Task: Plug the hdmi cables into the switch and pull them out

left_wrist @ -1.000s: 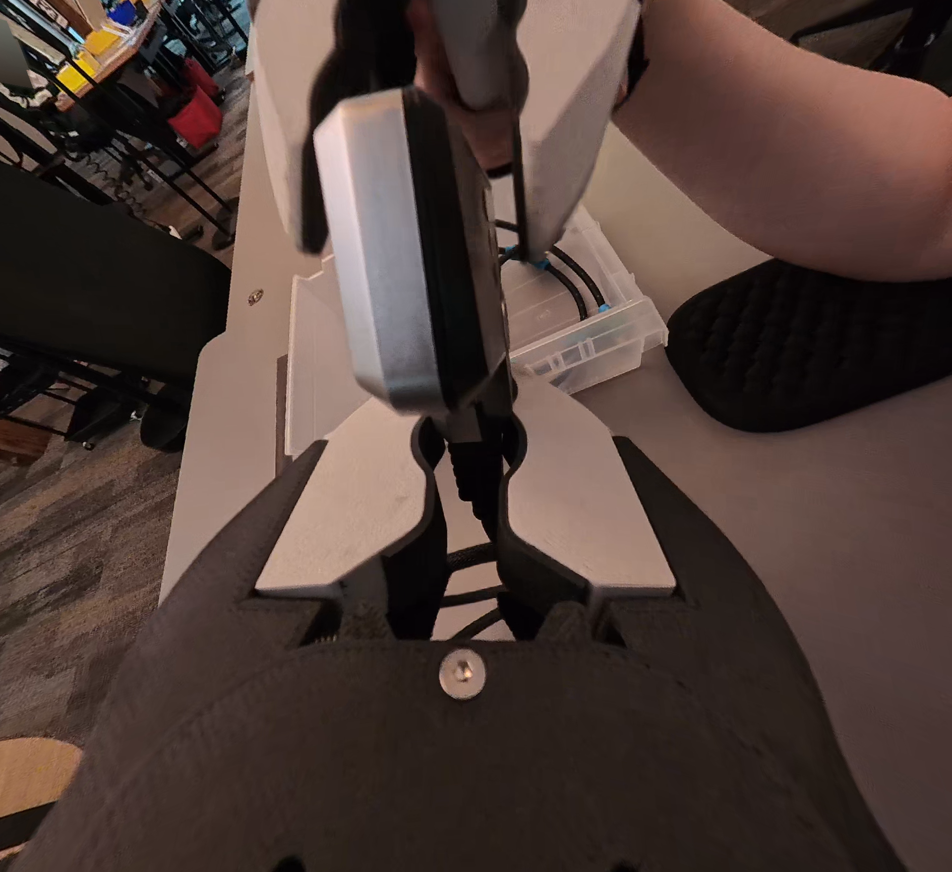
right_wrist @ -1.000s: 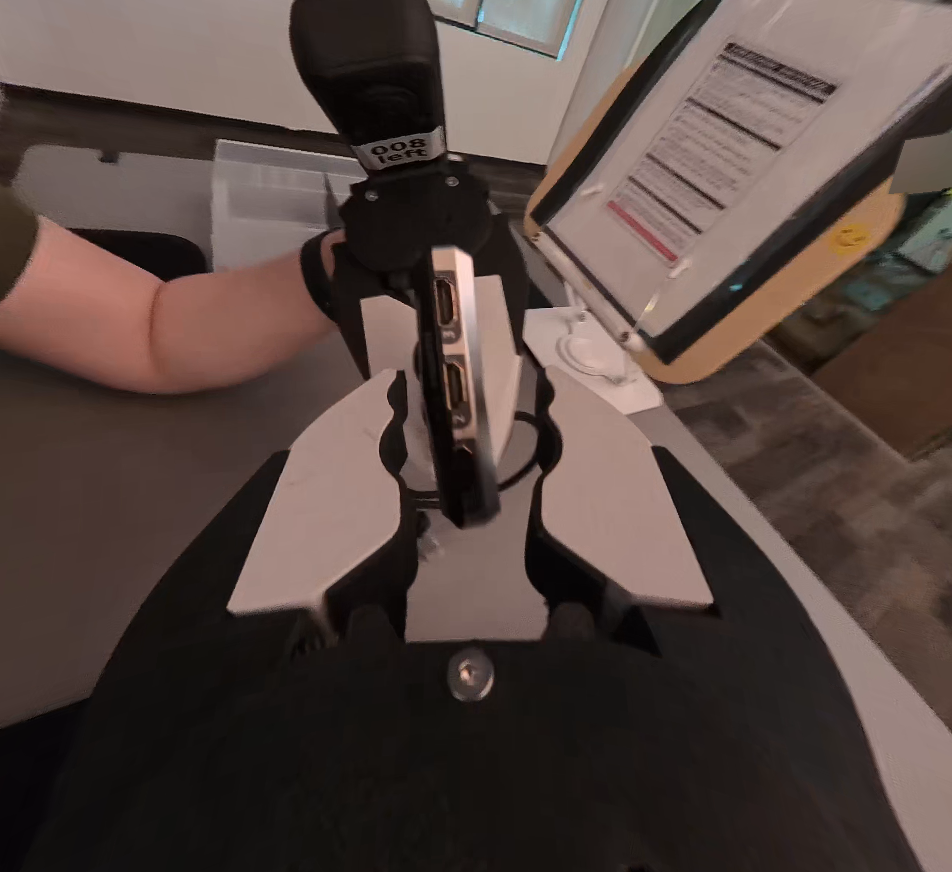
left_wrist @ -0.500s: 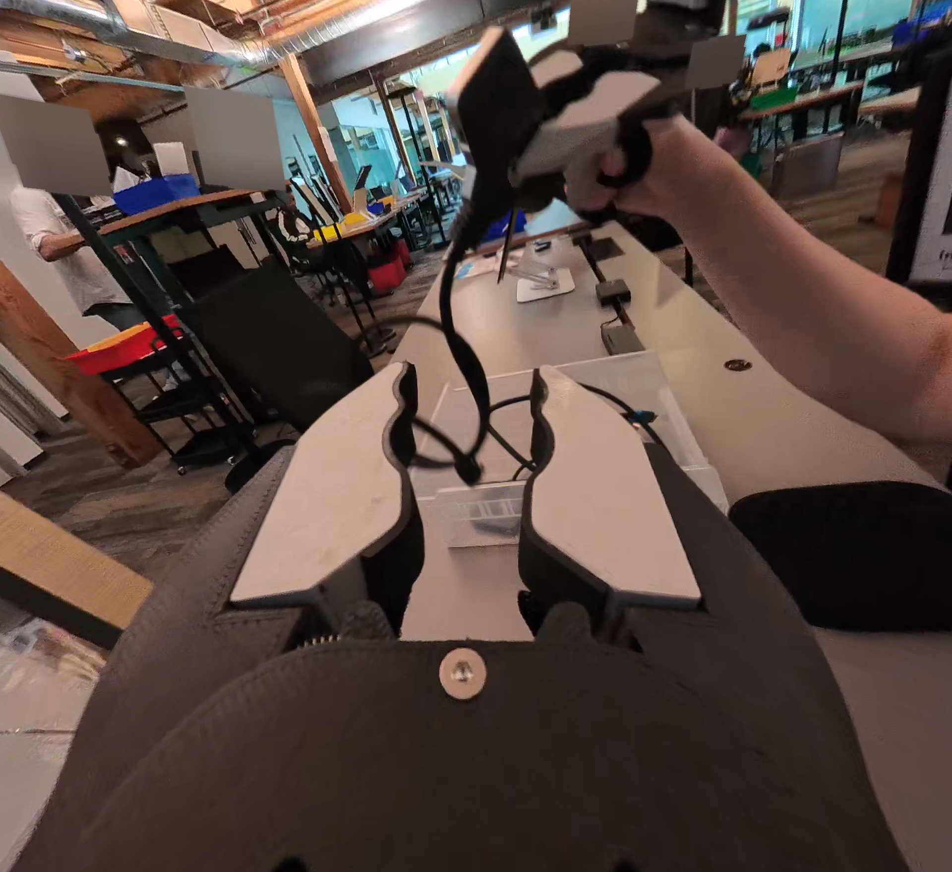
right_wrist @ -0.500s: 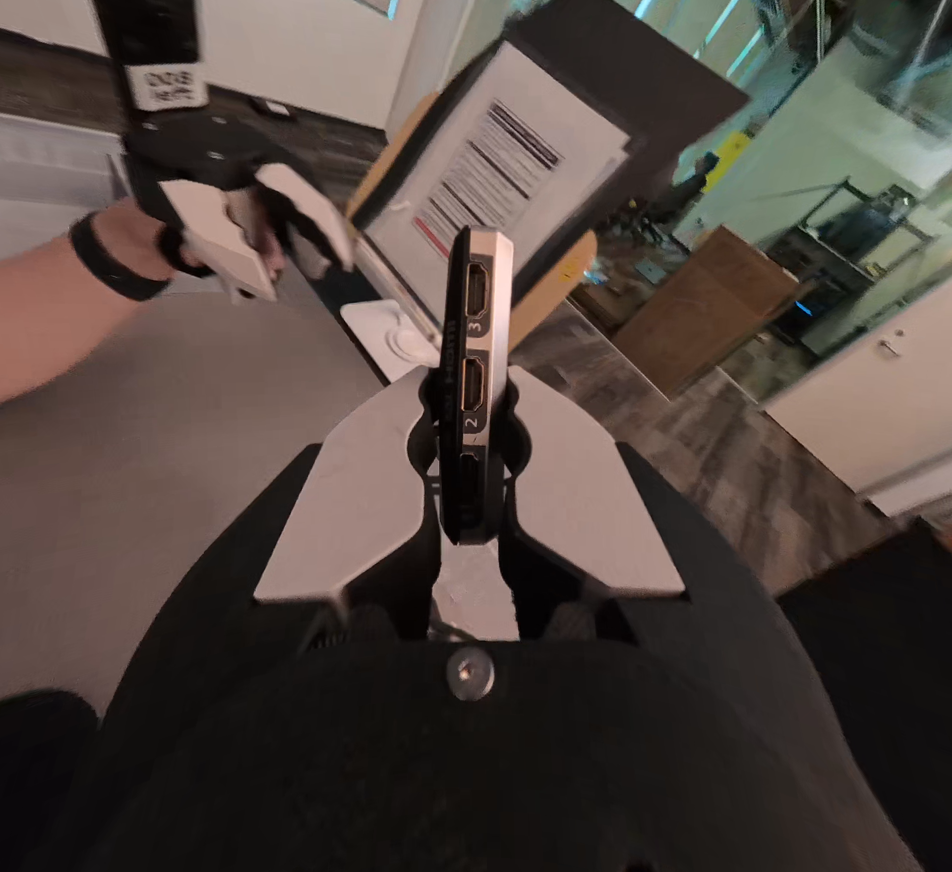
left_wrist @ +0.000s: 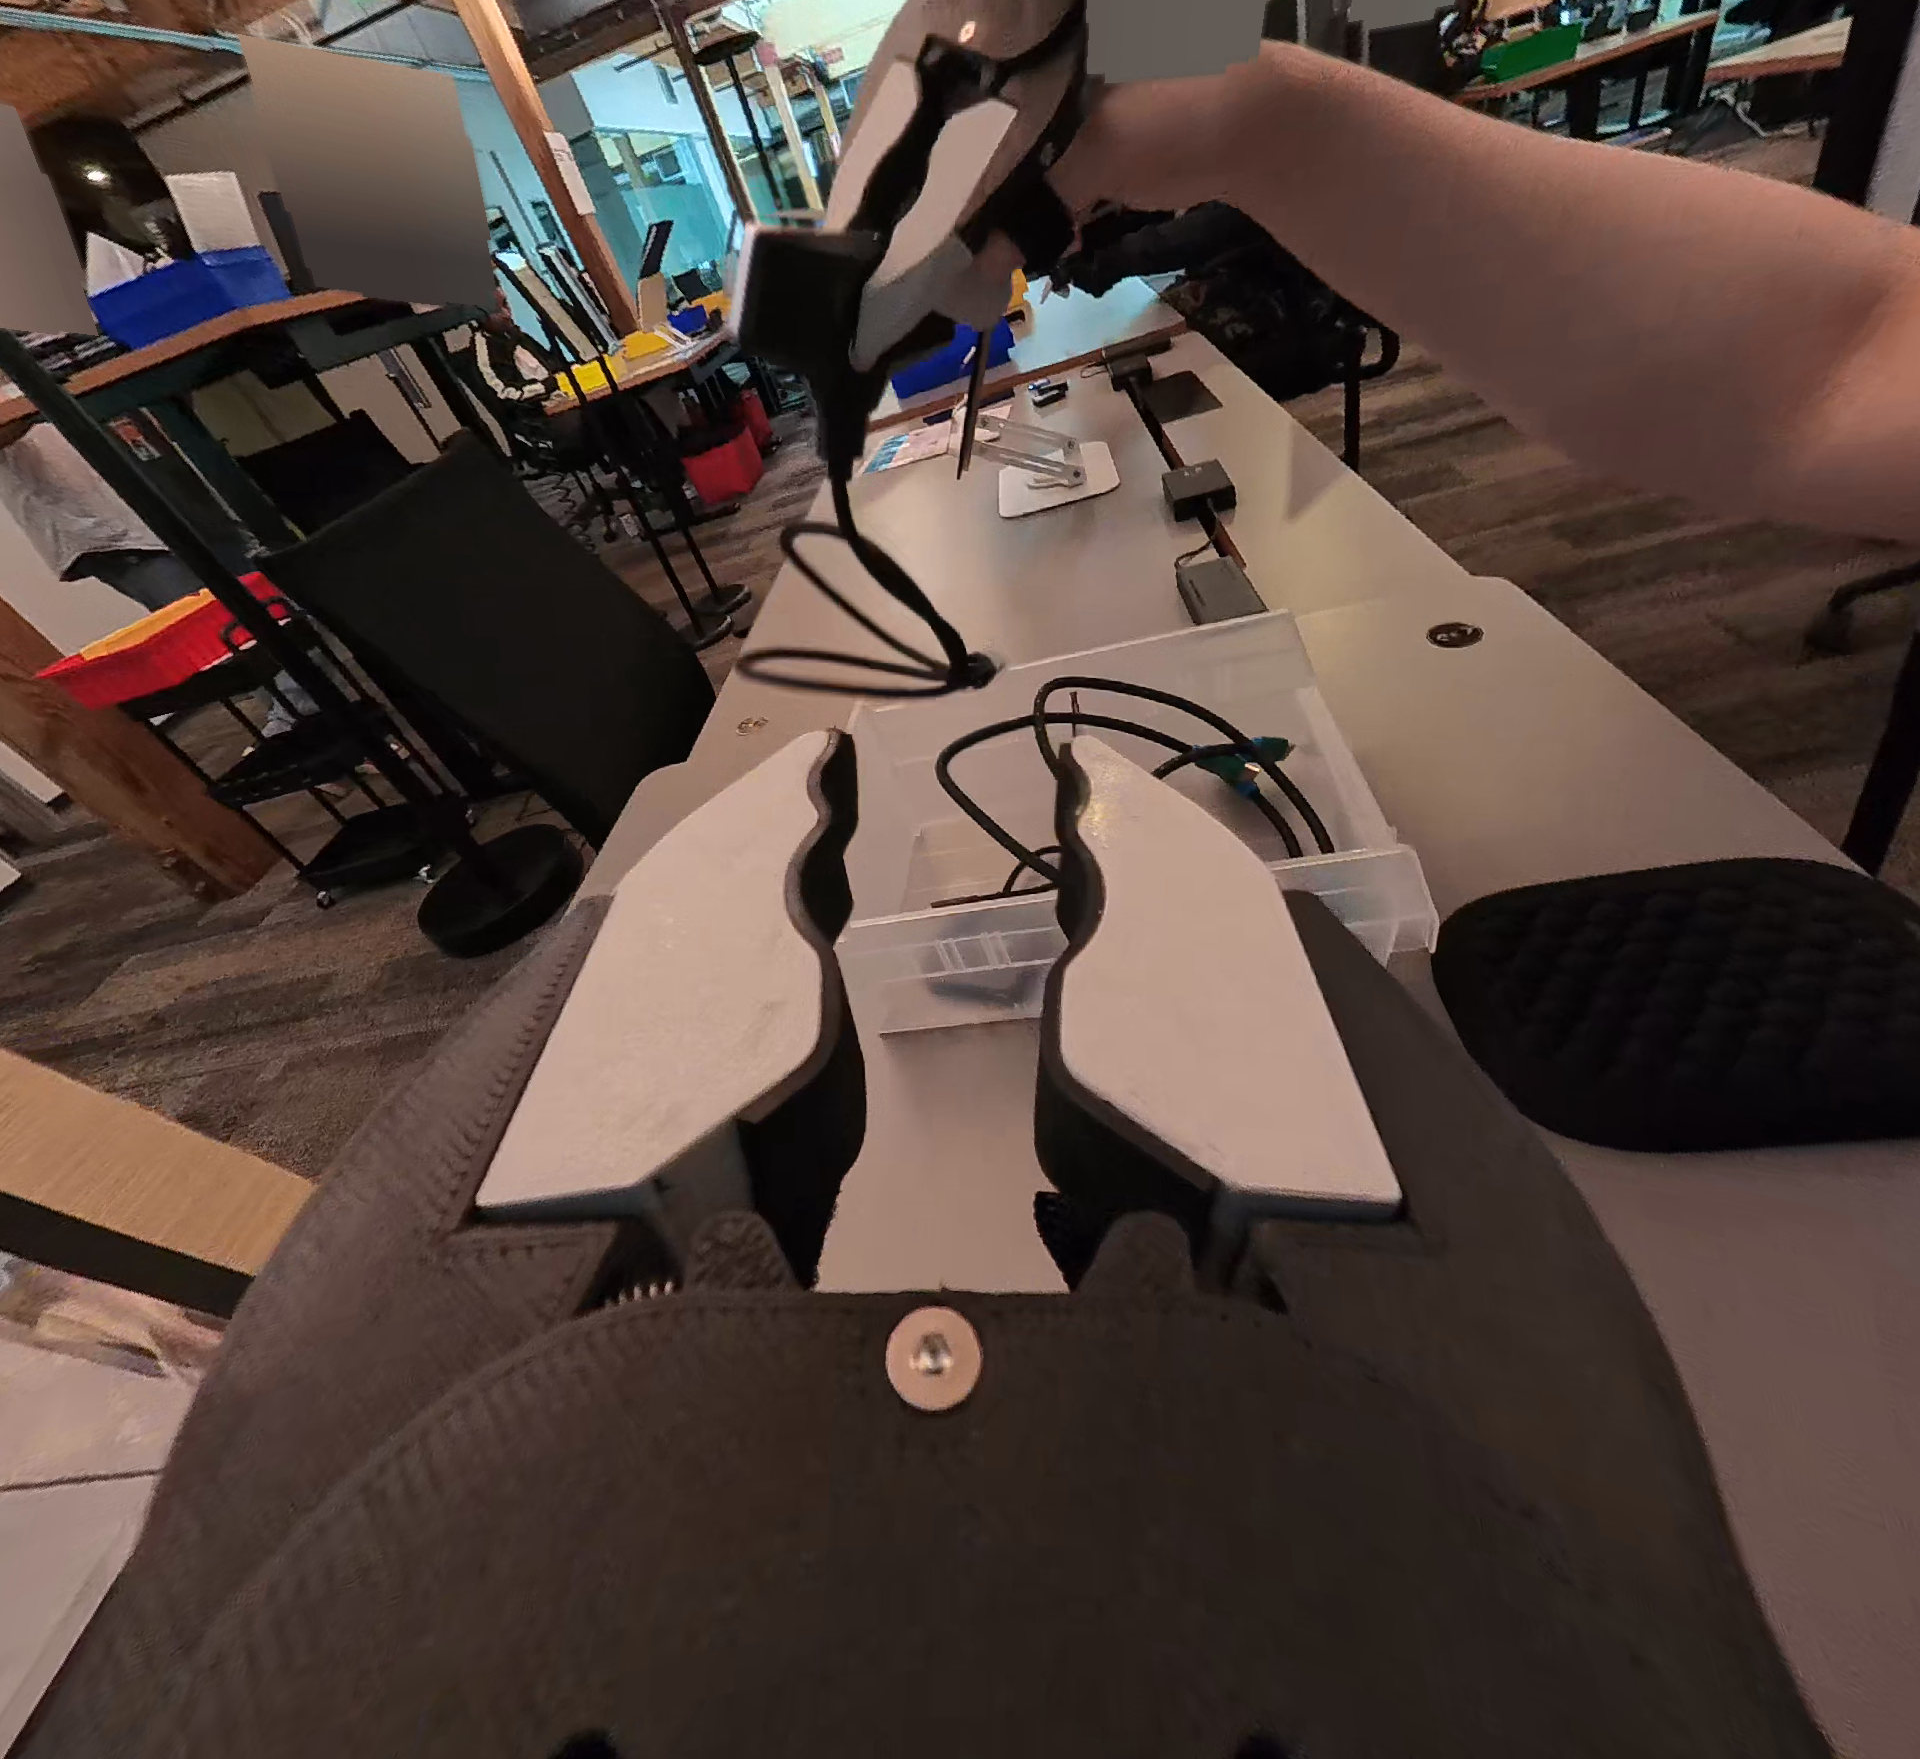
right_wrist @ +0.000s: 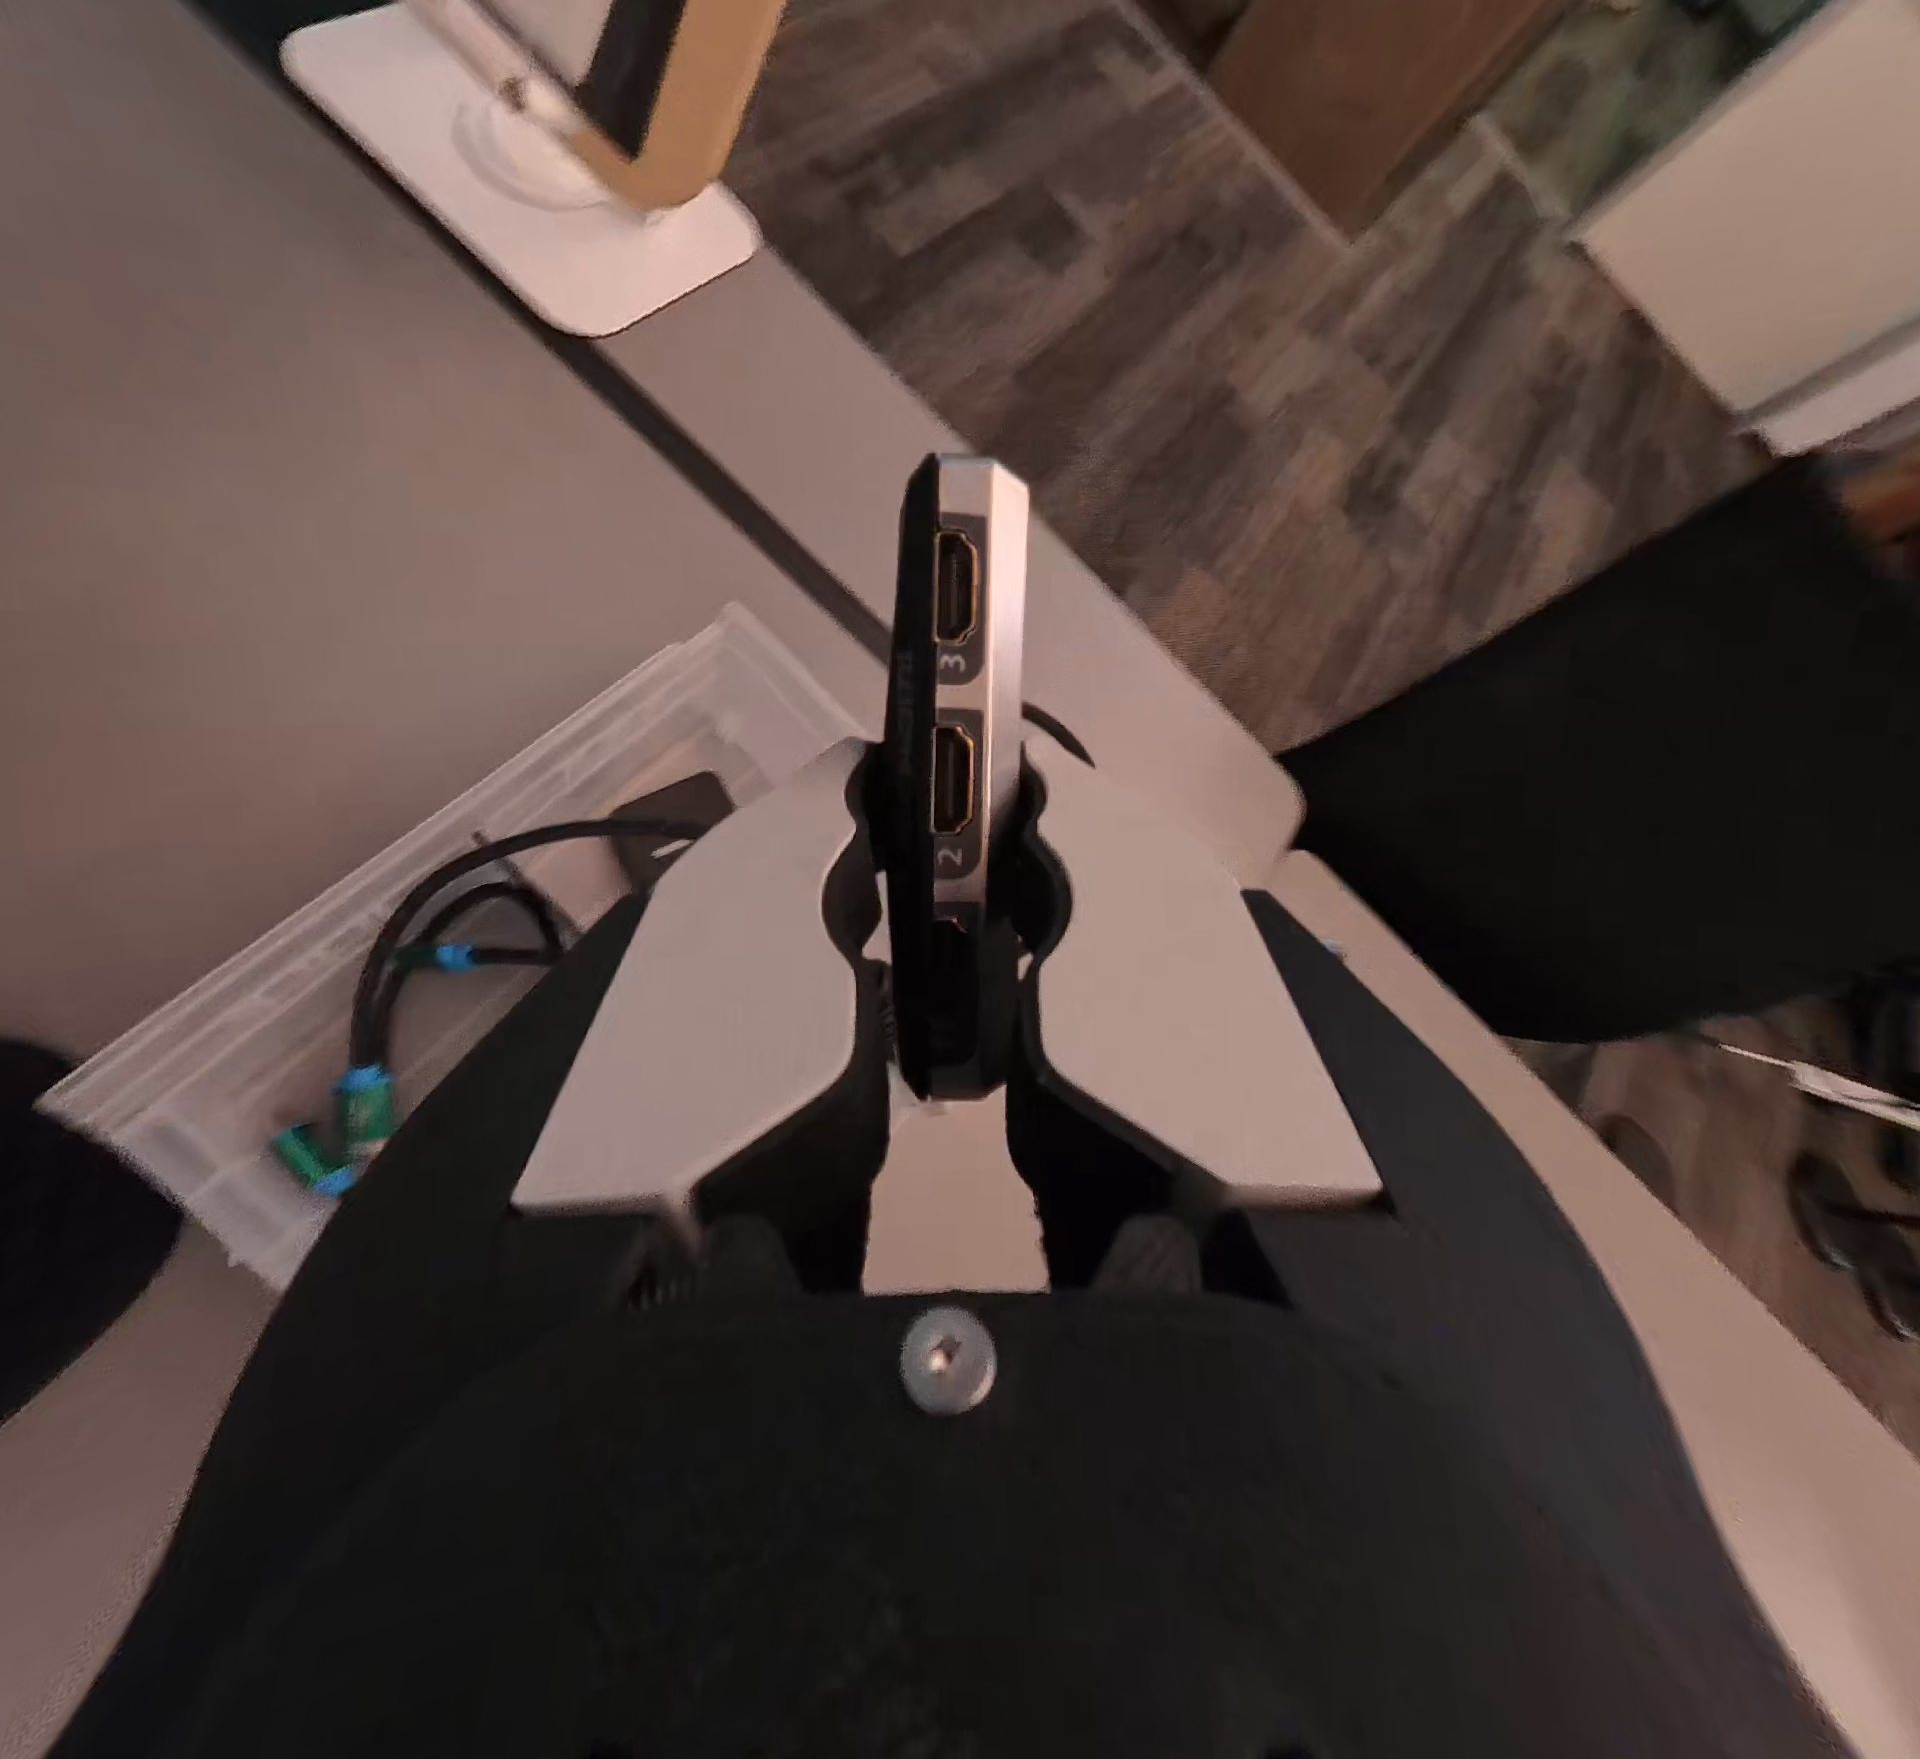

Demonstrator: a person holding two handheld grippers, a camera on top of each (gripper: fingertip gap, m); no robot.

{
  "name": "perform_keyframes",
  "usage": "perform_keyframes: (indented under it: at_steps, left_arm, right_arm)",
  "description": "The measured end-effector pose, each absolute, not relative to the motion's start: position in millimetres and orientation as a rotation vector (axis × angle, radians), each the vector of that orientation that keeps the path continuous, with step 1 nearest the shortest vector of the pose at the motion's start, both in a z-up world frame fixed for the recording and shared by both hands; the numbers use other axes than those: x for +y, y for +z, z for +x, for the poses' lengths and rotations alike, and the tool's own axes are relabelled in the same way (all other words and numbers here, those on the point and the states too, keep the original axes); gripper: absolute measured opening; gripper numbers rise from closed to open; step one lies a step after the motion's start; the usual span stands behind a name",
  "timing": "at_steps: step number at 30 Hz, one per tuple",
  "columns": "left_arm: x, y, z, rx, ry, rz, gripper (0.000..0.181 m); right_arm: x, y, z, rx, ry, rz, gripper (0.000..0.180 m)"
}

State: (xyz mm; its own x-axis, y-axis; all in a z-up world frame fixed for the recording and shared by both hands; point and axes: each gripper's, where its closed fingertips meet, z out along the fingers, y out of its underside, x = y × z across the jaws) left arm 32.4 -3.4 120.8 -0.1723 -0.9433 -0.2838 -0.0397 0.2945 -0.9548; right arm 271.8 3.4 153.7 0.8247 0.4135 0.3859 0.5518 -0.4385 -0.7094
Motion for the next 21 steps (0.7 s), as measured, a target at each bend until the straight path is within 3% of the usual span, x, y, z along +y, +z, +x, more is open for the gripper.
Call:
perform_keyframes:
  at_steps: [4,13,21]
  left_arm:
    - [-6.1,120.1,33.7,1.512,-1.082,-0.944,0.036]
    - [-9.1,119.1,33.5,1.527,-1.077,-0.929,0.034]
    - [-13.2,110.0,43.4,1.565,-1.079,-0.946,0.034]
  right_arm:
    - [10.1,128.8,255.8,-0.727,0.053,-2.179,0.023]
    - [46.5,160.2,280.0,-0.653,-0.237,-2.101,0.022]
    - [27.2,141.6,274.7,-0.681,-0.305,-2.139,0.023]
